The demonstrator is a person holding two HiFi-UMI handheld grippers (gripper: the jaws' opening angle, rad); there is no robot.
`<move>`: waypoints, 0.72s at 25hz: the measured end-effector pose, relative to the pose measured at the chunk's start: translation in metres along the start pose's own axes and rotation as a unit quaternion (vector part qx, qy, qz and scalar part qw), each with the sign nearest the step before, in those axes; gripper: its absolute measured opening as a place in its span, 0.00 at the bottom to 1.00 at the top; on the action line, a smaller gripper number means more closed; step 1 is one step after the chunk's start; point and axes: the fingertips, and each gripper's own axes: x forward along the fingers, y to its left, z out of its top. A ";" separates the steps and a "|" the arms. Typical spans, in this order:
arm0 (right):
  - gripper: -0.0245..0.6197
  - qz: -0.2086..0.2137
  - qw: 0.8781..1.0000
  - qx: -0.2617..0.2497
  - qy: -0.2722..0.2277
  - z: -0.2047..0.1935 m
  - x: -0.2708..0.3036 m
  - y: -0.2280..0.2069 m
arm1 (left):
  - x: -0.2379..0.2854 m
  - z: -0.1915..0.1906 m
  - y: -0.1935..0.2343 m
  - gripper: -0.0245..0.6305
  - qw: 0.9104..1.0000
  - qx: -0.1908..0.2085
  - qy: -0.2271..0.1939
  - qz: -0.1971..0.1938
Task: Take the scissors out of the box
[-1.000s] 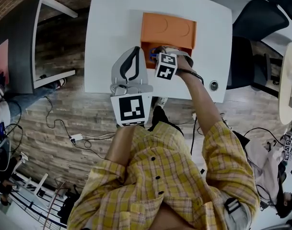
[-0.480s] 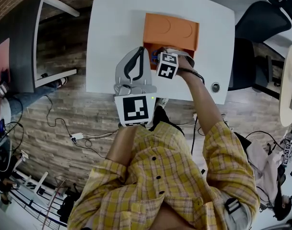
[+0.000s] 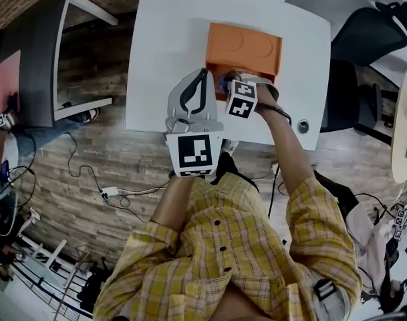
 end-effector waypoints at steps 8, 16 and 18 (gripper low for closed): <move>0.18 -0.037 0.998 0.026 -0.032 0.008 -0.029 -0.001 | -0.013 0.007 -0.001 0.04 1.000 0.009 -0.007 0.001; 0.18 -0.064 0.995 0.049 -0.061 0.013 -0.054 0.005 | -0.026 0.019 -0.005 0.04 1.000 0.015 -0.019 0.003; 0.18 -0.072 0.993 0.055 -0.071 0.016 -0.060 0.005 | -0.029 0.022 -0.007 0.04 1.000 0.018 -0.022 0.004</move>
